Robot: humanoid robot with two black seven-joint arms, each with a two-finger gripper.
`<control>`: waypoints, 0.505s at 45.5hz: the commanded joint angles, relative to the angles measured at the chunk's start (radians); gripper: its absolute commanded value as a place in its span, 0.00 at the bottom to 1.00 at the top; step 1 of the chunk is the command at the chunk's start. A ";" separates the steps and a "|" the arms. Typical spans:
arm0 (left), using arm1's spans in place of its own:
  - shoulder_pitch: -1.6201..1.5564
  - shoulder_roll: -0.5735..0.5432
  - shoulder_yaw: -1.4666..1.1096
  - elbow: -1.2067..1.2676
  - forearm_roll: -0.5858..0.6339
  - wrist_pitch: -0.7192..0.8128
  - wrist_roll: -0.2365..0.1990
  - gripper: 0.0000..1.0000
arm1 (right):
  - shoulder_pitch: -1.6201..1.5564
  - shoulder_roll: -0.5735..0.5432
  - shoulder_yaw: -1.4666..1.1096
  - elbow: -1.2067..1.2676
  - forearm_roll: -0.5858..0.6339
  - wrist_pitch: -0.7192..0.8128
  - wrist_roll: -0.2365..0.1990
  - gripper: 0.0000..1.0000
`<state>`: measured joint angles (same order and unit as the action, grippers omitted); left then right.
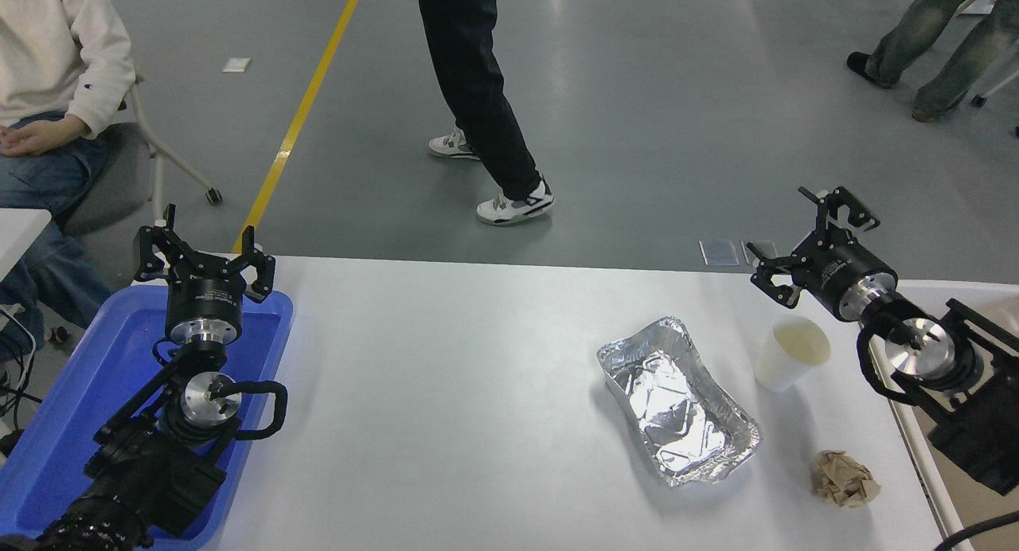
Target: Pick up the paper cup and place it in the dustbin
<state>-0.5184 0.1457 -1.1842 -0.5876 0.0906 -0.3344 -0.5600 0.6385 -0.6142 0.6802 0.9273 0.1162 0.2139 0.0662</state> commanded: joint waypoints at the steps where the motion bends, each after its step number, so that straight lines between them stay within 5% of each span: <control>1: 0.000 0.000 0.000 0.000 0.000 0.000 0.000 0.99 | 0.055 -0.205 -0.159 0.226 -0.032 -0.016 0.003 1.00; 23: 0.000 0.000 0.000 0.000 0.000 0.000 0.000 0.99 | 0.567 -0.522 -0.783 0.507 -0.254 -0.001 0.003 1.00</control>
<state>-0.5184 0.1457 -1.1842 -0.5875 0.0905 -0.3344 -0.5599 0.9165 -0.9896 0.2422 1.2811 -0.0184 0.2045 0.0686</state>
